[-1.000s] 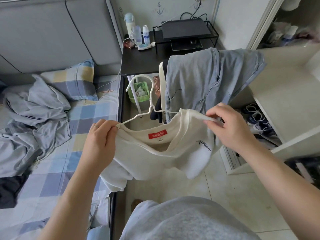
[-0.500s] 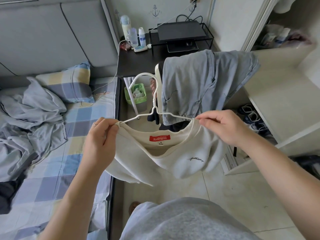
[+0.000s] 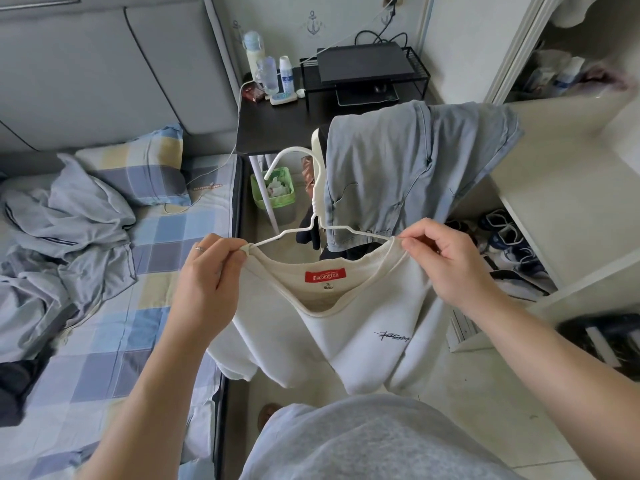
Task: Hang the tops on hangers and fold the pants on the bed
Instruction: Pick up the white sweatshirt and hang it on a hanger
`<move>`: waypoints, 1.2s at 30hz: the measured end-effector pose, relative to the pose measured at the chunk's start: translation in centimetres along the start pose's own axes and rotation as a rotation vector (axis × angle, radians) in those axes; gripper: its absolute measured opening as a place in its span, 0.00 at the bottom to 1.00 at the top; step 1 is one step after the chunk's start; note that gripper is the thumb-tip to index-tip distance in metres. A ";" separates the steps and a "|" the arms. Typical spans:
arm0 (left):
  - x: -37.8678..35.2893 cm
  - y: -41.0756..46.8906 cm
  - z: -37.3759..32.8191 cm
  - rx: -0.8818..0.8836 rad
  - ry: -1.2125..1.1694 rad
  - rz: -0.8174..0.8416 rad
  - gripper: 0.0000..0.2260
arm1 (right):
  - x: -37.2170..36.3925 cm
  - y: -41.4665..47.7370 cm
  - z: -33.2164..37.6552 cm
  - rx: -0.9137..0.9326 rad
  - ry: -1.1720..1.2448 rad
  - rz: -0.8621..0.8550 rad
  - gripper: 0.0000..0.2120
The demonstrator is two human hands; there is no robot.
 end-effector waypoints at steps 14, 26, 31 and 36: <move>-2.3 -0.2 -0.5 -0.016 0.085 0.125 0.09 | -0.1 -0.2 4.8 0.199 -0.089 -0.156 0.07; -0.2 0.3 -0.7 -0.030 -0.212 -0.031 0.10 | -1.1 -0.5 3.2 0.220 -0.139 0.189 0.12; 0.6 0.6 0.8 0.009 -0.213 -0.055 0.12 | 1.1 0.9 -0.8 -0.016 -0.230 0.251 0.14; 1.4 1.0 2.2 0.032 -0.213 -0.079 0.09 | 2.0 1.9 -6.2 -0.251 -0.197 0.356 0.08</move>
Point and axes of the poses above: each hand's wrist, its own y-axis towards the middle knuckle, its own x-axis out of the back of the hand, z = x × y, the point moved 10 cm from there along y, towards the middle knuckle, and after that the axes turned 6 degrees about -x, right-handed, at the moved point
